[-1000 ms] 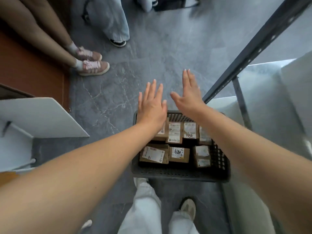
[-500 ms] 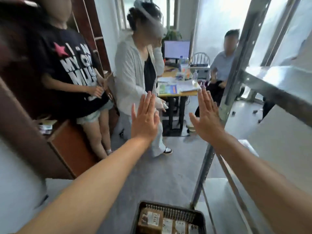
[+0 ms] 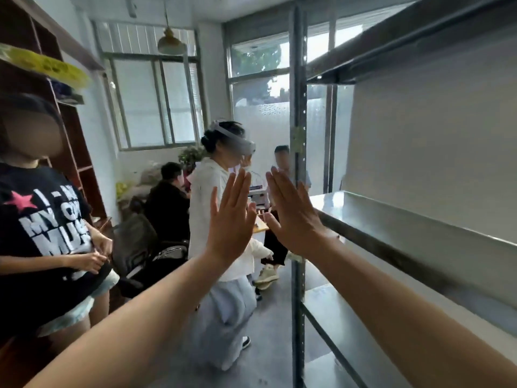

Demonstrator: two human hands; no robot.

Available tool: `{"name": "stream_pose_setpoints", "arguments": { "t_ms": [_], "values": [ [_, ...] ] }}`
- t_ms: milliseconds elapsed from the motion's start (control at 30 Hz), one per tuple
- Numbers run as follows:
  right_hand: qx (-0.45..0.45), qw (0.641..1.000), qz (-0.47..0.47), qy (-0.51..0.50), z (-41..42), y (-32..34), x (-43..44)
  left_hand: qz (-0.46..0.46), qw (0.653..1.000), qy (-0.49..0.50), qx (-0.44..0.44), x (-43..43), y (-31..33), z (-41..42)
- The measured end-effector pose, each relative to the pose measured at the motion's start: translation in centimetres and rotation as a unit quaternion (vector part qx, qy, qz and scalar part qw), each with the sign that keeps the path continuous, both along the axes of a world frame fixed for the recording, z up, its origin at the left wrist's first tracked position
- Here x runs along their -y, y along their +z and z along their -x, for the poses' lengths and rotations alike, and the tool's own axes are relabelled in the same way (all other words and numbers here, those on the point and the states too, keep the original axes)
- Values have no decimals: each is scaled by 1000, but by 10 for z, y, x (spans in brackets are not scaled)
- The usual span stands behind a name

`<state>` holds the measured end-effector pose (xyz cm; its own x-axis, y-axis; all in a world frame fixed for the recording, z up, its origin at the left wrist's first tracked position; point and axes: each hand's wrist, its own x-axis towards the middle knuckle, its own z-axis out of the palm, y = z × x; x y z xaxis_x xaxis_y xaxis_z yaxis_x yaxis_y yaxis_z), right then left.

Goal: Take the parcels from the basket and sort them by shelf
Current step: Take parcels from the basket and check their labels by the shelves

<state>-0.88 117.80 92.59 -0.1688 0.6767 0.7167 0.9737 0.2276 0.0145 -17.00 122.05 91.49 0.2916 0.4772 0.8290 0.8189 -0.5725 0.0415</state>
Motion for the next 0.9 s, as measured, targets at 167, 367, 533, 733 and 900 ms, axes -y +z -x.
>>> {"name": "stream_pose_setpoints", "arguments": {
  "t_ms": [167, 367, 533, 733, 900],
  "values": [
    [-36, 991, -33, -125, 12, 15, 15, -9, 999, -34, -4, -8, 0, 7],
    [-59, 966, -18, -252, 9, -5, 67, 16, 987, -160, -11, 13, 2, -16],
    [-131, 928, -9, -350, -7, -30, 149, 33, 958, -284, -38, 69, -17, -65],
    [-115, 882, 13, -458, -22, -46, 267, 52, 915, -391, -80, 162, -43, -101],
    [-109, 844, 1, -525, -16, -42, 364, 68, 884, -458, -64, 256, -34, -118]
  ]
}}
